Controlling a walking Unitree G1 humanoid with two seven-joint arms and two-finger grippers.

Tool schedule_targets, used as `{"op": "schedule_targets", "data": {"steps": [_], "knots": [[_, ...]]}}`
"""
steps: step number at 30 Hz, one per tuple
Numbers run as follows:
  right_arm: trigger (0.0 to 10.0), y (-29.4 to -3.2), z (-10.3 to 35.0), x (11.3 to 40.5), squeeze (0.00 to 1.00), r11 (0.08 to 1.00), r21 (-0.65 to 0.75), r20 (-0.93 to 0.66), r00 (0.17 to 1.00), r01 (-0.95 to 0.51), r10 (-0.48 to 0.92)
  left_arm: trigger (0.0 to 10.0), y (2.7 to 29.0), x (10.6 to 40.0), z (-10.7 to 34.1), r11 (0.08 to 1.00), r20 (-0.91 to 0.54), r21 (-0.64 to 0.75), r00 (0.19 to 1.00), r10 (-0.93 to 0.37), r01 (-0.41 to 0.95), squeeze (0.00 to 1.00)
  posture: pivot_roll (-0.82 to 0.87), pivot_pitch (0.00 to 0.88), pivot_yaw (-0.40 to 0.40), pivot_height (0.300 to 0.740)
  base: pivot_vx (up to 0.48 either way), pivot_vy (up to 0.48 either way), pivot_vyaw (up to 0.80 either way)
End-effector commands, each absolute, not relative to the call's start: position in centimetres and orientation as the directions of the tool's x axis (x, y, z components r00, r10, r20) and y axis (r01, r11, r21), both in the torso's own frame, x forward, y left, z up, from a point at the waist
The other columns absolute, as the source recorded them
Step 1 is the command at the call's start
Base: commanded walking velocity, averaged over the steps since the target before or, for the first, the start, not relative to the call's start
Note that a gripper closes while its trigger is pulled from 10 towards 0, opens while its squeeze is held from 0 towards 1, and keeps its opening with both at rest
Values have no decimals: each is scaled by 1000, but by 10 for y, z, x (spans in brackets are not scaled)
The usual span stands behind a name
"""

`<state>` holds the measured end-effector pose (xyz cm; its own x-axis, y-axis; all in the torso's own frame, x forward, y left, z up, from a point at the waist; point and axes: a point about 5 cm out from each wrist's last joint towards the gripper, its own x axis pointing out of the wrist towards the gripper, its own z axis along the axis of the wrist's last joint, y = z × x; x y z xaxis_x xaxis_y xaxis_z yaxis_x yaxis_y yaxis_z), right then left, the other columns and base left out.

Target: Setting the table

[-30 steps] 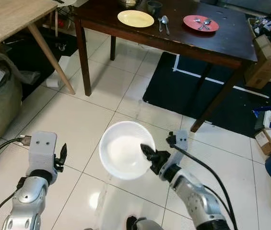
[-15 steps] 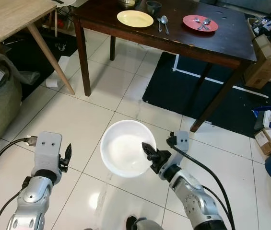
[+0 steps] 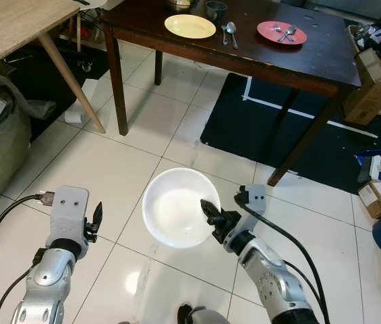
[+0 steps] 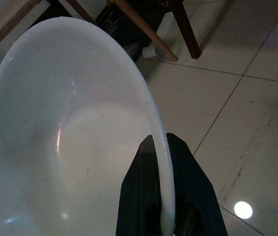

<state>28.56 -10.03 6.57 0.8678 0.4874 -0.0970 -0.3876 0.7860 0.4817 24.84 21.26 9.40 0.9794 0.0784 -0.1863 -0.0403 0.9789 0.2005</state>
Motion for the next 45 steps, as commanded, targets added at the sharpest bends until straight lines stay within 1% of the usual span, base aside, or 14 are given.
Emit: {"op": "schedule_targets", "data": {"steps": [1,22,24,27,30,35,45], "knots": [[10000,-102,64,285,0,786,485,-95,870,-384,483,10000,210,247,86,979,-218,204,973,71,-26,0,-29,79,-21,740,0,0,0],[10000,-106,53,281,0,805,472,-133,874,-360,468,10000,209,245,72,976,-252,216,965,77,-21,0,-37,66,-20,740,0,0,0],[10000,-108,48,279,0,808,478,-149,875,-344,461,10000,210,243,66,977,-276,211,958,81,-22,0,-37,64,-20,740,0,0,0],[10000,-113,31,273,0,830,469,-221,870,-302,441,10000,219,238,52,979,-339,197,933,120,-55,0,-41,61,-20,740,0,0,0],[10000,-116,19,266,0,841,467,-263,865,-273,427,10000,225,235,48,978,-351,189,924,155,-93,0,-36,61,-19,740,0,0,0],[10000,-113,23,265,0,833,470,-241,865,-293,441,10000,221,237,51,976,-334,205,933,135,-68,0,-36,61,-19,740,0,0,0],[10000,-115,30,274,0,834,467,-208,879,-295,428,10000,221,238,50,976,-330,206,934,136,-70,0,-36,63,-18,740,0,0,0]]}}
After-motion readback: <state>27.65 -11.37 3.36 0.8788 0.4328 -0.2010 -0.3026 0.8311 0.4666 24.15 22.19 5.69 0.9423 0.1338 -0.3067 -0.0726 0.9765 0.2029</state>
